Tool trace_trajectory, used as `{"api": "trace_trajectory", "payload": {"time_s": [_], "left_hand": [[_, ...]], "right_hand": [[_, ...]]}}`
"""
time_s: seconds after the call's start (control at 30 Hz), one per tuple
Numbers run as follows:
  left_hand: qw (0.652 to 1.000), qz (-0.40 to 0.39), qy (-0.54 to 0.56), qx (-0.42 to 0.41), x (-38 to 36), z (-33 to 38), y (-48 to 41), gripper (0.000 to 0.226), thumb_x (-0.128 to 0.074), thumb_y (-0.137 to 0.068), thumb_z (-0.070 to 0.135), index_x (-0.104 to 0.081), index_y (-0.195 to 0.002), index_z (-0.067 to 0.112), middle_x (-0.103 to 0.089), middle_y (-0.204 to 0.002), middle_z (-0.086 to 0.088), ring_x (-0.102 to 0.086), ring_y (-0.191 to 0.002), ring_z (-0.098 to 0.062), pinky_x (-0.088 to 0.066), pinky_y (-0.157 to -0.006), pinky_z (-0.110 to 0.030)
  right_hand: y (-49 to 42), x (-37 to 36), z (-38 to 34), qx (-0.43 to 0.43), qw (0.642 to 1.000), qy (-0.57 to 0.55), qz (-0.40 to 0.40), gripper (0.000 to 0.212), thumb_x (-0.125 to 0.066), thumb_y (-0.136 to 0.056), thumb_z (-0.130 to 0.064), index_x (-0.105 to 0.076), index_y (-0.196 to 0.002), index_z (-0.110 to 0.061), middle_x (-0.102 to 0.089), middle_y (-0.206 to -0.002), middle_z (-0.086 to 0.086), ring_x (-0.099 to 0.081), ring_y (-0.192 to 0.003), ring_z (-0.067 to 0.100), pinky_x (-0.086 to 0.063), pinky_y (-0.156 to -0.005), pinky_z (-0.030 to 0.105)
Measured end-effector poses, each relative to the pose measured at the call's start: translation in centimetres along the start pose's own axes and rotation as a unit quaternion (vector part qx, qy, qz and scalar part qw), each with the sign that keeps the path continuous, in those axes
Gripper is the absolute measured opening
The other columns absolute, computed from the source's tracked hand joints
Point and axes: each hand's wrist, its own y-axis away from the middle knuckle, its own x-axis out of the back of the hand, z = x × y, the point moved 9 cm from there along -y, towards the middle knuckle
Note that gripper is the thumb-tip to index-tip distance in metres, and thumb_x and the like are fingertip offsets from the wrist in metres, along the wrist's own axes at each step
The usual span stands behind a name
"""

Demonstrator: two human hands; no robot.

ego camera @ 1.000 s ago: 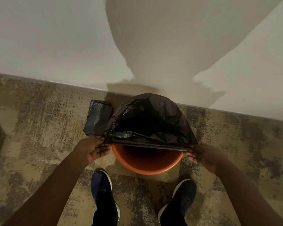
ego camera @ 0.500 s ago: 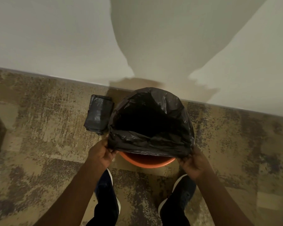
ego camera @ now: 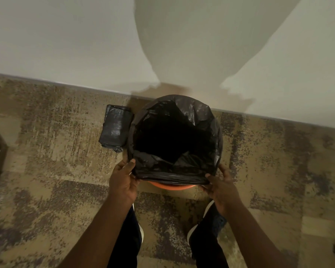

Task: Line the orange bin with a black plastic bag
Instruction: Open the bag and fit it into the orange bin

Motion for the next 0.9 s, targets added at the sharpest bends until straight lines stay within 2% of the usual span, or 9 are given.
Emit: {"api": "trace_trajectory", "payload": {"time_s": [0.1,0.27,0.4,0.47,0.53,0.6,0.67,0.8,0.9], "left_hand": [[0.998,0.068,-0.003,0.012,1.4,-2.1,0.6,0.022,-0.061,-0.097,0.015,-0.053,-0.117,0.010,-0.064,-0.095,-0.012,-0.061,-0.075,-0.023,-0.051,-0.046,-0.025],[0.996,0.074,0.057,0.015,1.2,-3.6,1.6,0.049,-0.061,-0.099,0.026,-0.052,-0.139,-0.001,-0.064,-0.132,-0.020,-0.063,-0.118,-0.036,-0.059,-0.080,-0.043],[0.992,0.093,0.086,0.021,0.4,-3.9,2.6,0.044,-0.052,-0.101,0.041,-0.062,-0.126,0.006,-0.065,-0.105,-0.010,-0.063,-0.100,-0.027,-0.053,-0.093,-0.050],[0.989,0.103,0.095,0.046,0.2,-4.6,2.9,0.043,-0.045,-0.103,0.046,-0.065,-0.117,0.010,-0.066,-0.111,-0.012,-0.065,-0.096,-0.026,-0.054,-0.083,-0.047],[0.987,0.108,0.100,0.061,0.2,-4.9,3.1,0.043,-0.042,-0.104,0.048,-0.065,-0.112,0.013,-0.067,-0.116,-0.013,-0.066,-0.093,-0.027,-0.053,-0.075,-0.044],[0.988,0.113,0.082,0.065,0.0,-4.6,3.7,0.048,-0.038,-0.105,0.047,-0.063,-0.124,0.009,-0.066,-0.117,-0.012,-0.065,-0.087,-0.025,-0.052,-0.073,-0.041],[0.992,0.106,0.043,0.054,0.0,-4.2,3.5,0.052,-0.035,-0.106,0.044,-0.055,-0.137,0.007,-0.062,-0.120,-0.012,-0.062,-0.082,-0.021,-0.051,-0.071,-0.037],[0.994,0.090,0.013,0.055,0.0,-4.0,2.5,0.055,-0.034,-0.106,0.046,-0.051,-0.144,0.010,-0.058,-0.138,-0.014,-0.063,-0.085,-0.020,-0.051,-0.070,-0.035],[0.994,0.087,-0.007,0.060,0.3,-4.3,1.2,0.050,-0.039,-0.106,0.045,-0.054,-0.141,0.013,-0.061,-0.140,-0.011,-0.065,-0.093,-0.022,-0.053,-0.068,-0.037]], "right_hand": [[0.1,-0.4,2.6,-0.031,0.995,-0.096,0.013,0.045,-0.056,-0.097,0.005,-0.047,-0.134,-0.019,-0.067,-0.119,0.018,-0.070,-0.093,0.033,-0.057,-0.086,0.049],[0.5,-1.1,4.9,-0.080,0.983,-0.163,-0.007,0.025,-0.059,-0.099,-0.017,-0.060,-0.123,-0.012,-0.070,-0.119,0.011,-0.071,-0.095,0.022,-0.055,-0.080,0.042],[0.8,-1.1,6.1,-0.084,0.969,-0.231,0.025,0.048,-0.064,-0.093,-0.046,-0.060,-0.132,-0.018,-0.067,-0.131,0.007,-0.065,-0.115,0.028,-0.061,-0.076,0.040],[0.6,-1.2,6.7,-0.088,0.959,-0.265,0.049,0.069,-0.061,-0.085,-0.066,-0.056,-0.138,-0.022,-0.062,-0.134,0.005,-0.059,-0.126,0.033,-0.059,-0.090,0.047],[0.1,-1.5,7.5,-0.099,0.953,-0.278,0.065,0.082,-0.049,-0.085,-0.078,-0.051,-0.146,-0.023,-0.058,-0.136,0.006,-0.052,-0.135,0.035,-0.045,-0.112,0.053],[-0.5,-1.9,7.6,-0.088,0.960,-0.257,0.064,0.079,-0.039,-0.091,-0.077,-0.050,-0.148,-0.023,-0.057,-0.145,0.005,-0.050,-0.137,0.034,-0.038,-0.117,0.054],[-1.0,-2.1,7.5,-0.069,0.969,-0.226,0.069,0.070,-0.037,-0.096,-0.072,-0.052,-0.146,-0.026,-0.056,-0.149,0.006,-0.054,-0.134,0.032,-0.044,-0.113,0.052],[-2.1,-2.8,6.9,-0.053,0.976,-0.205,0.042,0.063,-0.040,-0.096,-0.071,-0.059,-0.140,-0.029,-0.067,-0.131,0.000,-0.065,-0.116,0.027,-0.060,-0.079,0.040],[-3.1,-2.9,6.8,-0.044,0.979,-0.192,0.046,0.061,-0.041,-0.097,-0.069,-0.060,-0.139,-0.030,-0.067,-0.135,0.001,-0.064,-0.121,0.028,-0.060,-0.089,0.044]]}}
